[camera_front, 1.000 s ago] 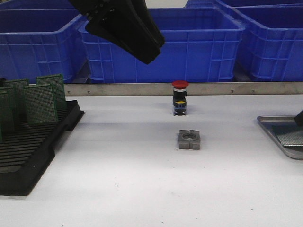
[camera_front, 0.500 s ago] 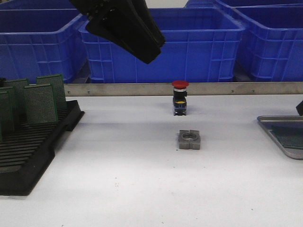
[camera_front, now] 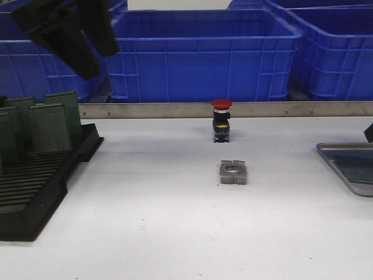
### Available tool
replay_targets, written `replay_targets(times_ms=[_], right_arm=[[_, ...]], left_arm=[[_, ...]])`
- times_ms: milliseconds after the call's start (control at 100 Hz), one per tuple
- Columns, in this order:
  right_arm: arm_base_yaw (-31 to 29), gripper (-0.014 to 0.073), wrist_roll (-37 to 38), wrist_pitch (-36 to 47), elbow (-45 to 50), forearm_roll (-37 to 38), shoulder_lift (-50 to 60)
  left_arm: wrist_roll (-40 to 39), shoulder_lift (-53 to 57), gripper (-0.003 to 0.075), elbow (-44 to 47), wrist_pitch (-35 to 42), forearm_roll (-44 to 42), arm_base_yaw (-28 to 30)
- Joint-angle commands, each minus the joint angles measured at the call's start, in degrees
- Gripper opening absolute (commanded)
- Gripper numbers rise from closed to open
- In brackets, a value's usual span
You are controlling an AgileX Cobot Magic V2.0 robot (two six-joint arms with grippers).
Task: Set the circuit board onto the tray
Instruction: 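Move the left gripper back down over the board rack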
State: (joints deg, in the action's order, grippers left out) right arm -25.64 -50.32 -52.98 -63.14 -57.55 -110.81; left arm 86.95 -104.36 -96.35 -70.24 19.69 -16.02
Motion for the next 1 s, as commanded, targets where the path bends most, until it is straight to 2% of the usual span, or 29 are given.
replay_targets(times_ms=[0,360,730,990], right_arm=[[-0.29,0.0478,-0.30,-2.24,-1.37,-2.33,3.10],[-0.29,0.0478,-0.30,-2.66,-1.37,-2.33,3.10],[-0.29,0.0478,-0.30,-2.77,-1.37,-2.33,3.10],[-0.29,0.0478,-0.30,-2.88,-1.37,-2.33,3.10]], left_arm=[[-0.27,2.73,0.0536,-1.85,-2.40,-1.20,2.75],[-0.17,-0.15,0.0536,-1.85,-0.42,-2.44,10.38],[0.38,-4.61,0.0536,-1.85,4.23,-4.71,10.93],[0.38,-6.42,0.0536,-1.85,4.82,-4.82,10.93]])
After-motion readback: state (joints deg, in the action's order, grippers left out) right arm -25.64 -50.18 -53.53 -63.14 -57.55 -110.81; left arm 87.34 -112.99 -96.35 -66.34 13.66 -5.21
